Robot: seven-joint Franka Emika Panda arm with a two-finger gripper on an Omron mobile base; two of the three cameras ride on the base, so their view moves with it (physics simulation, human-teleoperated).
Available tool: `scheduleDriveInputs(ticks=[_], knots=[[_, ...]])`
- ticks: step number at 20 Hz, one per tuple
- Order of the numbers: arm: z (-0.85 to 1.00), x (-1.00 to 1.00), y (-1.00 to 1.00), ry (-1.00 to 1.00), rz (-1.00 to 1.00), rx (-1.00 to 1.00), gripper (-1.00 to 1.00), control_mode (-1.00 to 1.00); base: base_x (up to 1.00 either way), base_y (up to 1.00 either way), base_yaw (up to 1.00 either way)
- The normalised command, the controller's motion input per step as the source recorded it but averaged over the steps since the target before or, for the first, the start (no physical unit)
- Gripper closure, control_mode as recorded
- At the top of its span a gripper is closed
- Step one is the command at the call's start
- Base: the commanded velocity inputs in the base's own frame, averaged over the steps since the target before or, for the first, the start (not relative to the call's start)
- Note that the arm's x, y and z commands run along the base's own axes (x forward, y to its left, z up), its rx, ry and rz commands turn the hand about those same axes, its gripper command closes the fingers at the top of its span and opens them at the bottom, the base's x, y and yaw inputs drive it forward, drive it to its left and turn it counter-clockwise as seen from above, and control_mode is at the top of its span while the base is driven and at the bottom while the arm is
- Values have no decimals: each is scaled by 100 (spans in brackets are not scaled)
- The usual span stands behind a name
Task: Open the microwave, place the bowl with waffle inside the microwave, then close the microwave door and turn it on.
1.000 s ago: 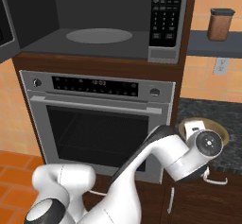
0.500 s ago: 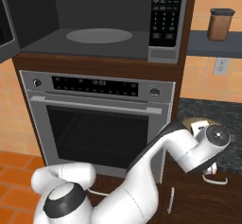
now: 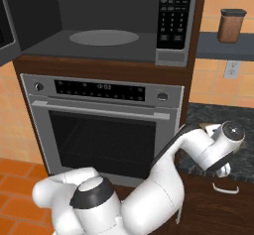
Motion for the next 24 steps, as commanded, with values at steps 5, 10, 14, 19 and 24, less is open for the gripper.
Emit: scheduleDriveInputs(ticks=[5, 10, 14, 19, 24], knots=[[-23, 36, -40, 6, 0, 10, -100, -100, 0, 0, 0], [-30, 42, -38, 1, 0, 12, -100, -100, 0, 0, 0], [-35, 40, -23, 3, 0, 7, -100, -100, 0, 0, 0], [-33, 38, -12, 2, 0, 2, -100, -100, 0, 0, 0], [-36, 16, -2, 2, 0, 0, -100, -100, 0, 0, 0]])
